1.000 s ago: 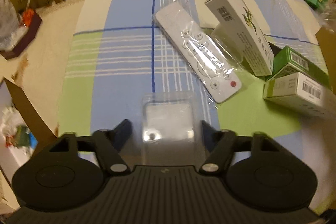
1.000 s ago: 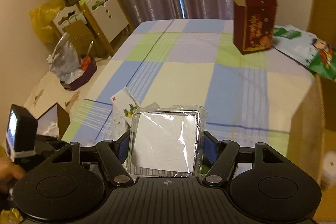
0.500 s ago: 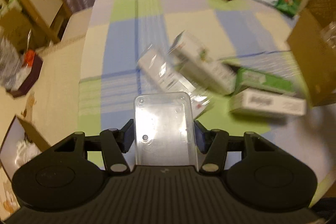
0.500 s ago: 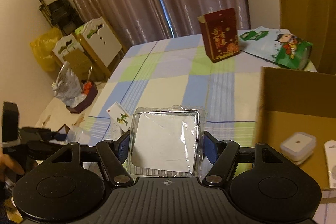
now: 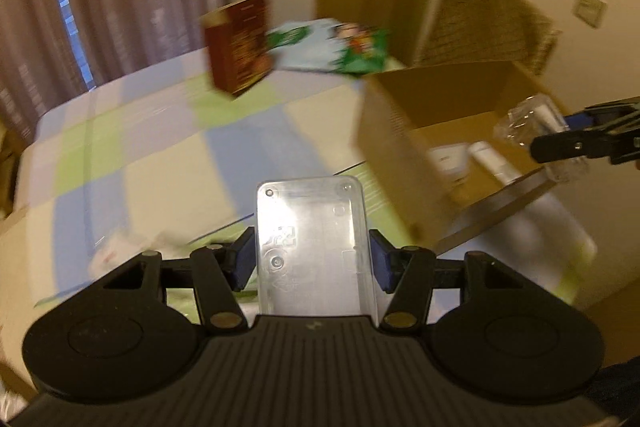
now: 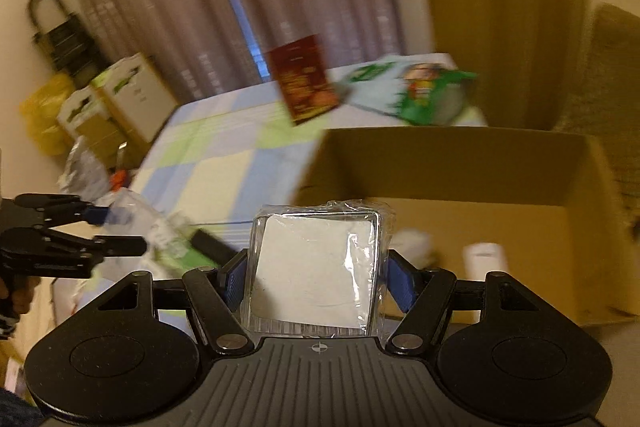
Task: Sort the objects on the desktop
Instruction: 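Carry both clear plastic items into the cardboard box and lower them onto its floor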
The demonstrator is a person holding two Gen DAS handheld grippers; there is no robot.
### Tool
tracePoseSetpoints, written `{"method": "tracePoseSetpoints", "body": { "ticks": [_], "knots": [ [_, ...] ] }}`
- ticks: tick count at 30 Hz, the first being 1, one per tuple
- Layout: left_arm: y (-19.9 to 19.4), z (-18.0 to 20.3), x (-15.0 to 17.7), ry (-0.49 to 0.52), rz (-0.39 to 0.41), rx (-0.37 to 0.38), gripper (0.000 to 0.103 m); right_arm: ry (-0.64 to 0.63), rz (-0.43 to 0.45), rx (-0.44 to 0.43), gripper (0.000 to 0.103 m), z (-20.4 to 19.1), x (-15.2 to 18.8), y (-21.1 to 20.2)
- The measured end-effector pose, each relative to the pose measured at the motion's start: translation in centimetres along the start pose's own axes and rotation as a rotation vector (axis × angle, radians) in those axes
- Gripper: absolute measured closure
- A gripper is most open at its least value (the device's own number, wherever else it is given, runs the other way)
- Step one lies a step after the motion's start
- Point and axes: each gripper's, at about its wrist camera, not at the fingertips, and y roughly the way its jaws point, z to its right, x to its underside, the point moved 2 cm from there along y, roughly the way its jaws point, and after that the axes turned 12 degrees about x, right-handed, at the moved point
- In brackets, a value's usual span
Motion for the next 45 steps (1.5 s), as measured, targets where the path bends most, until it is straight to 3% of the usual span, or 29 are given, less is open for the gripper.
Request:
{"method": "tracePoseSetpoints", "body": {
  "ticks": [10,19,24,39,43,45],
  "knots": [
    [6.3,7.2,-7.0,0.158,0.003,0.126,0.050,0.055,-0.002,0.067,0.035,9.2,-2.2,-0.9],
    [12.7,10.3,-9.7,0.265,-0.113,0.228,0.050,-0.019,-0.078,0.061,0.035,13.1,-2.8,1.2],
    [15.8,11.2,-10.3,0.354,-0.193,0.256,0.050,-0.123,-0.137,0.043,0.035,13.9,-3.0,3.6],
    [23.8,10.8,-8.9,0.319,-0.544,0.285,0.050,-0.356,-0.351,0.044,0.035,14.7,-2.0,10.1],
    [25.3,10.1,-8.3,0.262,-0.615,0.301,0.050,-0.401,-0.372,0.053,0.035,14.7,-1.9,10.8],
    [25.8,10.0,-8.2,0.273,-0.629,0.271,0.050,-0.417,-0.378,0.061,0.035,14.6,-2.0,11.0]
  ]
}}
